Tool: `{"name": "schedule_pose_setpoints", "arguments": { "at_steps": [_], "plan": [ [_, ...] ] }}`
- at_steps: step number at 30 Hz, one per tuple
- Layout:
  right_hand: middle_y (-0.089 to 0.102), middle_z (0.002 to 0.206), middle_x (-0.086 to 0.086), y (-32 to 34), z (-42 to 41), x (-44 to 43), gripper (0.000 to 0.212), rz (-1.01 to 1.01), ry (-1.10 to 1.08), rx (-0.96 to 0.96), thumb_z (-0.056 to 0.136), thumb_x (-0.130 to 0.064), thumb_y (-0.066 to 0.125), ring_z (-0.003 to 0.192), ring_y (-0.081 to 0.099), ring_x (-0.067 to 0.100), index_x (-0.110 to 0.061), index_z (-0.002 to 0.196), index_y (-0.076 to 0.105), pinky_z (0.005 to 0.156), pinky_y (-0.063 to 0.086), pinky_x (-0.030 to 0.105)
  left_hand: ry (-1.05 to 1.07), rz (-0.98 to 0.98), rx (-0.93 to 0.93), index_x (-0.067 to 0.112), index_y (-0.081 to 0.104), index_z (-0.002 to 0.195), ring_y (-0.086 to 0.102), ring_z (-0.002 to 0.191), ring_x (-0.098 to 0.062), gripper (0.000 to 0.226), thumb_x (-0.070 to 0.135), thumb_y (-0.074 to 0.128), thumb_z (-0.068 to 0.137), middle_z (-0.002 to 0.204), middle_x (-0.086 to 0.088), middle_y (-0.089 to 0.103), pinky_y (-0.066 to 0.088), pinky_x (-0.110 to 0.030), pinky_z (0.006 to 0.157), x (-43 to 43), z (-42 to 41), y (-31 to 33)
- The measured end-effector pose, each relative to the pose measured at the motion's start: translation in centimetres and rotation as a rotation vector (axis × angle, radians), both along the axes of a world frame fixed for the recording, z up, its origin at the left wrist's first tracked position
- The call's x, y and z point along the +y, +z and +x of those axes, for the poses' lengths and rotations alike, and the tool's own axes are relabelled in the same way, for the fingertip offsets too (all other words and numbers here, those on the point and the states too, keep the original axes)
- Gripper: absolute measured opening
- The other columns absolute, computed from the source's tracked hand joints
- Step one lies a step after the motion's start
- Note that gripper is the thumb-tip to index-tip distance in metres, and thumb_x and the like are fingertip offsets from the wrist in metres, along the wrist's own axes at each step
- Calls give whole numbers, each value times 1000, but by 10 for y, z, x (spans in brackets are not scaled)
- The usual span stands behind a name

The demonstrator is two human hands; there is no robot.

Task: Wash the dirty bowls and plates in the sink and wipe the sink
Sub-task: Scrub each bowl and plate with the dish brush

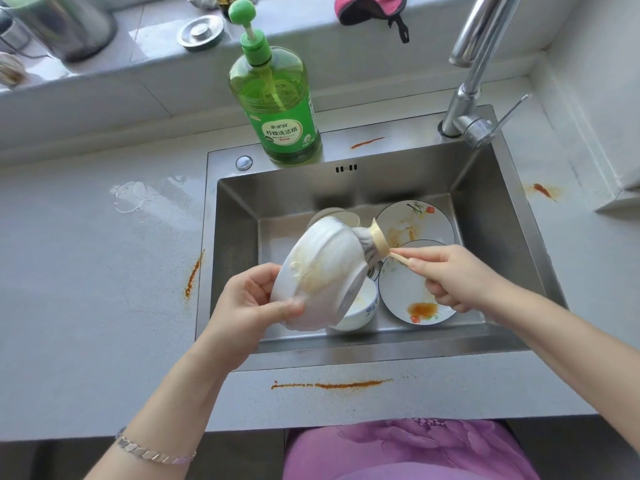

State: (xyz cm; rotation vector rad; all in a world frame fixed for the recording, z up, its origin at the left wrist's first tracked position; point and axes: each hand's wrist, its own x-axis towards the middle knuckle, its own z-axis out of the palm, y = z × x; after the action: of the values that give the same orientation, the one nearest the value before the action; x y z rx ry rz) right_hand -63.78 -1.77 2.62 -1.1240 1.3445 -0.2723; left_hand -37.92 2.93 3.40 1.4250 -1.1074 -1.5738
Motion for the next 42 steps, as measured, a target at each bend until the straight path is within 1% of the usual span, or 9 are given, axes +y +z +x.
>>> {"name": "schedule_pose_setpoints", "arguments": {
  "at_steps": [4, 7, 12, 15, 19, 22, 29, 33, 42],
  "plan": [
    [28, 29, -15, 17, 14, 2, 34, -130, 0, -75, 97, -8, 43, 26, 29, 3, -24, 125, 55, 35, 23, 7, 63, 21, -58, 11, 69, 83, 66, 66, -14, 38, 24, 78, 49, 73, -2, 71, 54, -26, 54, -3, -5, -7],
    [37, 29, -26, 24, 23, 10, 34, -238, 101, -42, 97, -6, 43, 37, 44, -17, -20, 126, 52, 60, 37, 2, 107, 50, -99, 8, 66, 87, 66, 66, -13, 35, 14, 77, 54, 72, -1, 71, 52, -26, 54, -6, -9, -9],
    [55, 55, -28, 10, 20, -1, 34, -226, -17, 83, 97, -10, 43, 40, 43, -19, -18, 128, 57, 45, 35, 4, 130, 76, -70, 8, 67, 90, 68, 69, -16, 29, 9, 71, 62, 76, -3, 73, 54, -28, 56, -9, -15, -3],
    [55, 49, -31, 12, 31, 10, 34, -312, 30, 95, 97, -17, 45, 45, 50, -13, -35, 124, 57, 50, 34, 9, 253, 117, -56, 8, 67, 90, 68, 71, -19, 22, -2, 73, 72, 77, -4, 73, 56, -31, 61, -15, -23, -3],
    [73, 97, -4, 6, 48, 43, 38, -417, 112, 214, 96, -28, 44, 91, 64, 18, -55, 123, 48, 80, 51, 36, 475, 203, -42, 4, 66, 97, 69, 72, -19, 13, 3, 61, 85, 84, -10, 72, 56, -28, 60, -23, -37, -7],
    [65, 72, 4, 4, 54, 55, 41, -435, 135, 277, 96, -30, 41, 69, 53, 25, -60, 125, 41, 69, 45, 36, 599, 226, 32, 4, 65, 96, 67, 72, -17, 11, 5, 58, 89, 86, -10, 70, 55, -24, 55, -26, -40, -7],
    [70, 96, -2, 3, 63, 22, 39, -481, 81, 267, 97, -27, 41, 94, 59, 26, -49, 128, 47, 76, 48, 35, 597, 167, -31, 10, 67, 91, 67, 74, -16, 11, 8, 57, 91, 83, -5, 71, 55, -24, 62, -30, -45, -2],
    [56, 61, -2, 7, 65, 57, 42, -484, 142, 215, 97, -25, 42, 66, 50, 23, -55, 126, 45, 64, 41, 34, 658, 147, 19, 9, 66, 85, 66, 71, -18, 12, 7, 55, 91, 82, -8, 69, 56, -25, 59, -39, -34, 4],
    [33, 46, -1, 6, 76, 45, 43, -557, 69, 225, 96, -24, 43, 55, 35, 18, -52, 128, 45, 60, 32, 35, 745, 65, 126, 9, 65, 86, 67, 64, -9, 13, 4, 54, 92, 74, 0, 70, 55, -21, 57, -50, -37, 9]
  ]
}}
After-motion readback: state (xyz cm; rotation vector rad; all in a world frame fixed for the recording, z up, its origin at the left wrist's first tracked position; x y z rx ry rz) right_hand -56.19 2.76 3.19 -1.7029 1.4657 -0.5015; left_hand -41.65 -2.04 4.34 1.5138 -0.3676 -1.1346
